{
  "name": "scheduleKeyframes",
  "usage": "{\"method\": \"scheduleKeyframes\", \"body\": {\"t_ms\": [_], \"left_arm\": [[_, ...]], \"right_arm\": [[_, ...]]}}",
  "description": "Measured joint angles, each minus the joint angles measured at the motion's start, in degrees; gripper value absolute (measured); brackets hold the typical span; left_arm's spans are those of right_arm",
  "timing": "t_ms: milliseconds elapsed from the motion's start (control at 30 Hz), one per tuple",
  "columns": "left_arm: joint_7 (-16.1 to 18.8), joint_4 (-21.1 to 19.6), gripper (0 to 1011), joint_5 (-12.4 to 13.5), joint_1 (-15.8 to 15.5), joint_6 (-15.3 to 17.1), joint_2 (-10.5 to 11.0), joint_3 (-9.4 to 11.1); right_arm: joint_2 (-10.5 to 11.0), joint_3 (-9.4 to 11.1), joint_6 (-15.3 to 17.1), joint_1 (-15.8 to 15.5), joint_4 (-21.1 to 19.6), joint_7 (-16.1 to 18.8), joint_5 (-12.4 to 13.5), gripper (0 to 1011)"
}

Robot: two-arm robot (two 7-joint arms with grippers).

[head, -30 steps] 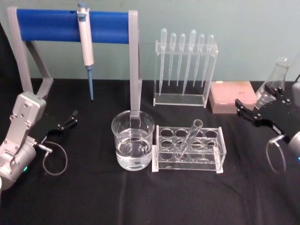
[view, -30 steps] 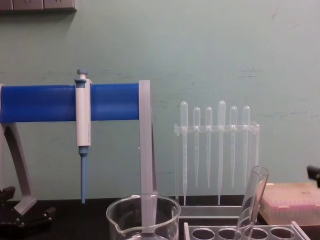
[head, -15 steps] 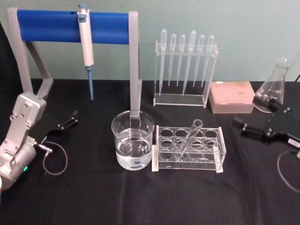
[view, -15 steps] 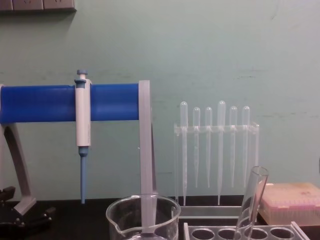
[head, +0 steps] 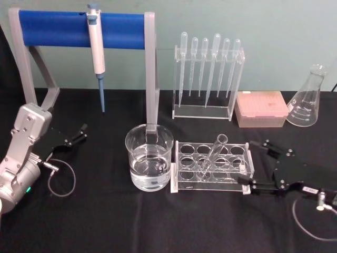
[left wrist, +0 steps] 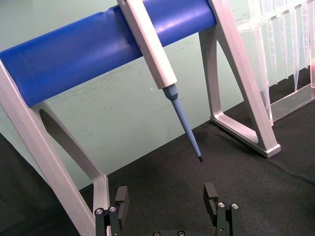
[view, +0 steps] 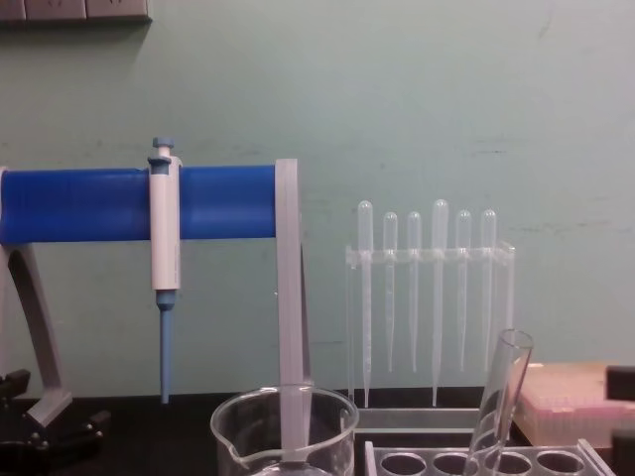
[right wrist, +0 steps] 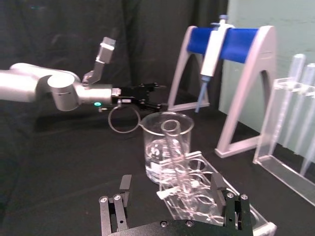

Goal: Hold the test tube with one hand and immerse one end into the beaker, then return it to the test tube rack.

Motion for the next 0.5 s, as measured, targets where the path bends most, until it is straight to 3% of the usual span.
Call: {"method": "scheduleKeyframes", "body": {"t_ms": [500], "left_arm": [[0.00, 0.00, 1000, 0.00, 0.00, 0.00, 0.00, 0.00]], "right_arm": [[-4.22, -4.43, -0.97, 6.41, 4.33, 1.16, -2.08, 1003]]}}
